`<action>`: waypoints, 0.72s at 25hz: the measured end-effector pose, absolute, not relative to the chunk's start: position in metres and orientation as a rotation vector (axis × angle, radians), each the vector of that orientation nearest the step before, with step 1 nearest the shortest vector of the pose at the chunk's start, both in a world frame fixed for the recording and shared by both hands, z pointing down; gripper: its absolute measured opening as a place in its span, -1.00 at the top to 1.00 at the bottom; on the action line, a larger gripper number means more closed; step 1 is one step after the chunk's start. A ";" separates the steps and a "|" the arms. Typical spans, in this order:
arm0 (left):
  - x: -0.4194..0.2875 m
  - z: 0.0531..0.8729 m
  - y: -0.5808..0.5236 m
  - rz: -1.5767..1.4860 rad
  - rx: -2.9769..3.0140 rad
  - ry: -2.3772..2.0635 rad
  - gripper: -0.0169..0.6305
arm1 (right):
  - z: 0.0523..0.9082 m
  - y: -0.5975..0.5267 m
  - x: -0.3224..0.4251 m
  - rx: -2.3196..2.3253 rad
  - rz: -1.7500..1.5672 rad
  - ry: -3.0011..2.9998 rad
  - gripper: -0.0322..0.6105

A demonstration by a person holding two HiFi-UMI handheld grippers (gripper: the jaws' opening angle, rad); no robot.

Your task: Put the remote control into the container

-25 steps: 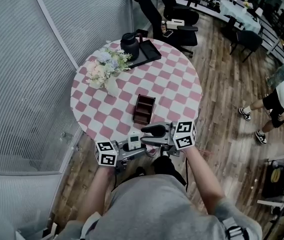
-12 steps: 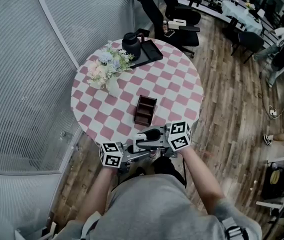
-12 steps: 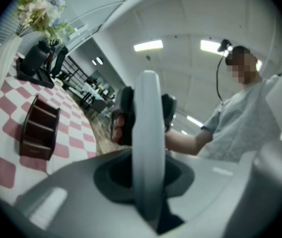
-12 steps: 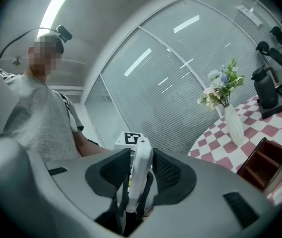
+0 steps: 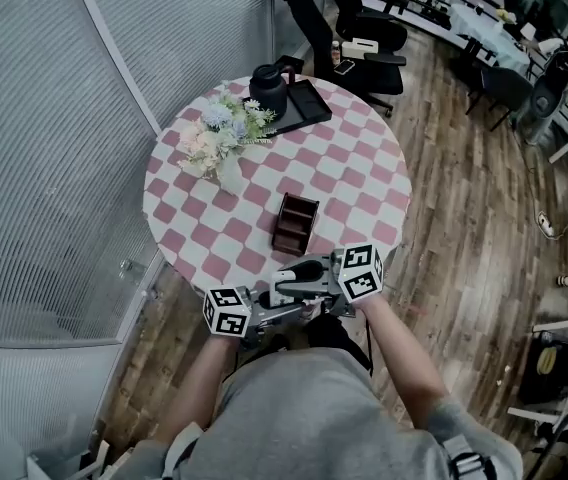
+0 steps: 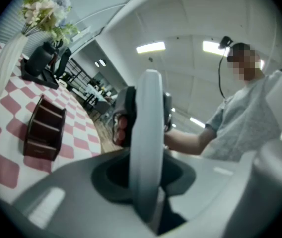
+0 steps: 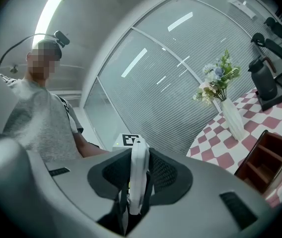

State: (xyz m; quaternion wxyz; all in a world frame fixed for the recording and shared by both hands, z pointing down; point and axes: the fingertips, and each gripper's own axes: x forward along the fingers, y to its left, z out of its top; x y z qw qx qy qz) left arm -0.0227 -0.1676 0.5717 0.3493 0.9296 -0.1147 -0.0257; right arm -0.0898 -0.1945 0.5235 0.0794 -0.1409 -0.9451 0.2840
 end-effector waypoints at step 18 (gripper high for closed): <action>-0.121 0.596 -0.181 -0.222 2.246 -0.712 0.61 | 0.551 -0.263 -0.076 -0.240 0.809 -2.807 0.57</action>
